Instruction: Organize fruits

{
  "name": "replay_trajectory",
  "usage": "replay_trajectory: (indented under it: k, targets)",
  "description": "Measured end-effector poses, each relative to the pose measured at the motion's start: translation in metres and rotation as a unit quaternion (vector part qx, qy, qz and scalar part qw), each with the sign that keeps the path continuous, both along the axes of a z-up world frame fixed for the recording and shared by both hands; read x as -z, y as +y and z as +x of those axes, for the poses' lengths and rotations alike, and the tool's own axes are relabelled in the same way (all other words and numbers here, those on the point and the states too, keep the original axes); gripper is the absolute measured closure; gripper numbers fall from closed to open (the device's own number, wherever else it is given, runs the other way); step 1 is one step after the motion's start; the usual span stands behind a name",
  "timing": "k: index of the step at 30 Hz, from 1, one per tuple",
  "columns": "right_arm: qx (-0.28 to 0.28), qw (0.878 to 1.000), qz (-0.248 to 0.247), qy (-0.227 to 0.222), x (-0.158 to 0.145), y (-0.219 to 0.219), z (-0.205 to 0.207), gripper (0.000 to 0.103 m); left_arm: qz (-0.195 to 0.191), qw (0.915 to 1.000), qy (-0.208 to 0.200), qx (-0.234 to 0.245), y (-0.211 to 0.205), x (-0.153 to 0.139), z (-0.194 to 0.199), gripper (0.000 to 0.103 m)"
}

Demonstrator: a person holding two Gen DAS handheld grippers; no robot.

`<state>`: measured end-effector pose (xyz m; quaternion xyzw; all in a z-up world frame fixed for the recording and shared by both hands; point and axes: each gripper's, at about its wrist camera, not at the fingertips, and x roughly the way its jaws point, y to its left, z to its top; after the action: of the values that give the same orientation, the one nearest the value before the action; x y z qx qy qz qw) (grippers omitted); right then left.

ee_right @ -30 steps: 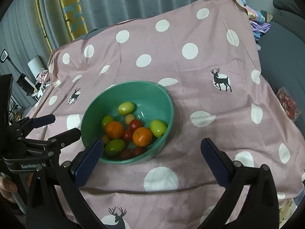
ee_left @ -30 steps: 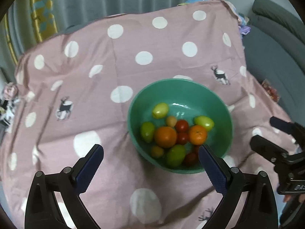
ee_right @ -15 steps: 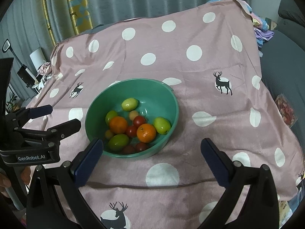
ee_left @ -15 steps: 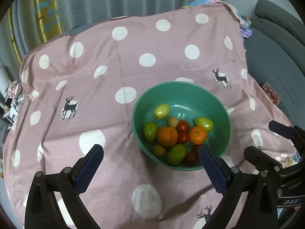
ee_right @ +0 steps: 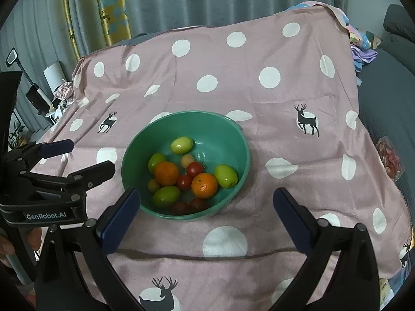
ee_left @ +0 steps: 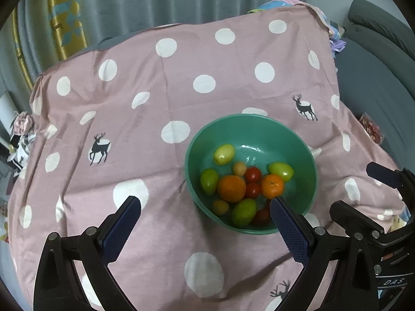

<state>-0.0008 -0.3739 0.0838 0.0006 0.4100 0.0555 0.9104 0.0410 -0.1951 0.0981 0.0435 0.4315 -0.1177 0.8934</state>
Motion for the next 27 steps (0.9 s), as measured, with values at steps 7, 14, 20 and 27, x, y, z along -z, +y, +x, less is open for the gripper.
replay_trajectory:
  k: [7, 14, 20, 27]
  targets:
    - [-0.004, 1.000, -0.003, 0.001, 0.000, 0.005, 0.003, 0.000, 0.005, 1.0000, 0.002, -0.003, 0.001, 0.002, 0.002, 0.003]
    - [-0.009, 1.000, -0.009, 0.003, 0.000, 0.010, 0.006, 0.000, 0.006, 0.9999, 0.004, -0.009, 0.004, 0.004, 0.004, 0.003]
    - [-0.014, 1.000, -0.011, 0.003, 0.001, 0.013, 0.008, 0.000, 0.004, 0.9999, 0.005, -0.009, 0.004, 0.004, 0.005, 0.003]
    - [-0.019, 1.000, -0.015, 0.004, 0.002, 0.017, 0.010, 0.000, 0.005, 0.9999, 0.007, -0.011, 0.005, 0.007, 0.009, 0.003]
